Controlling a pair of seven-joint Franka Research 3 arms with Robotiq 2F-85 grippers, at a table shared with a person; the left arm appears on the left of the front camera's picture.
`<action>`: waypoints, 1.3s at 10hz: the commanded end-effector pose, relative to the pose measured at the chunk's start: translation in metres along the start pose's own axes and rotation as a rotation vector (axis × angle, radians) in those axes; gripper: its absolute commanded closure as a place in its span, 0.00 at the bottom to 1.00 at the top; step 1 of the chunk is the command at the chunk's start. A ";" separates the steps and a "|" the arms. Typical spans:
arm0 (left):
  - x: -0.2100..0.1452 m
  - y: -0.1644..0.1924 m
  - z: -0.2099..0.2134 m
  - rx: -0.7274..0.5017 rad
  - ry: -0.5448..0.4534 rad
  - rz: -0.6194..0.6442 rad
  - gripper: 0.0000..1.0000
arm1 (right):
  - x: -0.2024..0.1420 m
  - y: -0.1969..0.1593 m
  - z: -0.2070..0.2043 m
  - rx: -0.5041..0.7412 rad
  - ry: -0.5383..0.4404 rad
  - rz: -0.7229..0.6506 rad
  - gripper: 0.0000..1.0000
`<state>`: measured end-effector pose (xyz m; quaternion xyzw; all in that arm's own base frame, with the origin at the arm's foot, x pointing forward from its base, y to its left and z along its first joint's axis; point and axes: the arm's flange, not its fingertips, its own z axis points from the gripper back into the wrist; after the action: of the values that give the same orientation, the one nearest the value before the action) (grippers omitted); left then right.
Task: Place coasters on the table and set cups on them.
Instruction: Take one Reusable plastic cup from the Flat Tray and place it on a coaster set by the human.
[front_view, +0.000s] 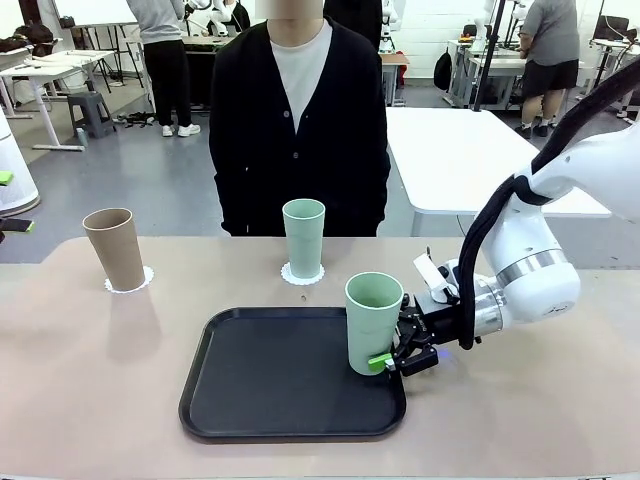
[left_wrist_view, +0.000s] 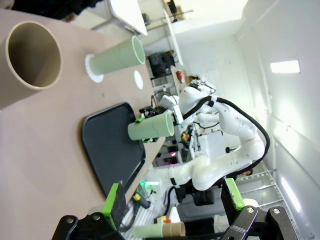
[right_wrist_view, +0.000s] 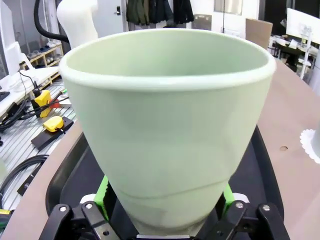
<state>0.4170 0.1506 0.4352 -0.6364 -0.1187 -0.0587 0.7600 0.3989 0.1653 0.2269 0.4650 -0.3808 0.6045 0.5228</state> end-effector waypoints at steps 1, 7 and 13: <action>-0.001 -0.001 0.001 -0.001 -0.004 -0.003 0.00 | -0.003 -0.003 -0.006 0.009 -0.039 0.049 0.58; -0.001 -0.001 0.001 -0.001 -0.004 -0.003 0.00 | 0.036 0.020 0.014 -0.017 -0.022 -0.010 0.77; -0.001 -0.001 0.001 -0.001 -0.004 -0.003 0.00 | 0.228 0.079 0.095 -0.148 0.129 0.022 0.77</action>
<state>0.4168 0.1508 0.4350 -0.6364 -0.1186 -0.0583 0.7599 0.3458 0.1268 0.4660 0.3820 -0.4074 0.6073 0.5650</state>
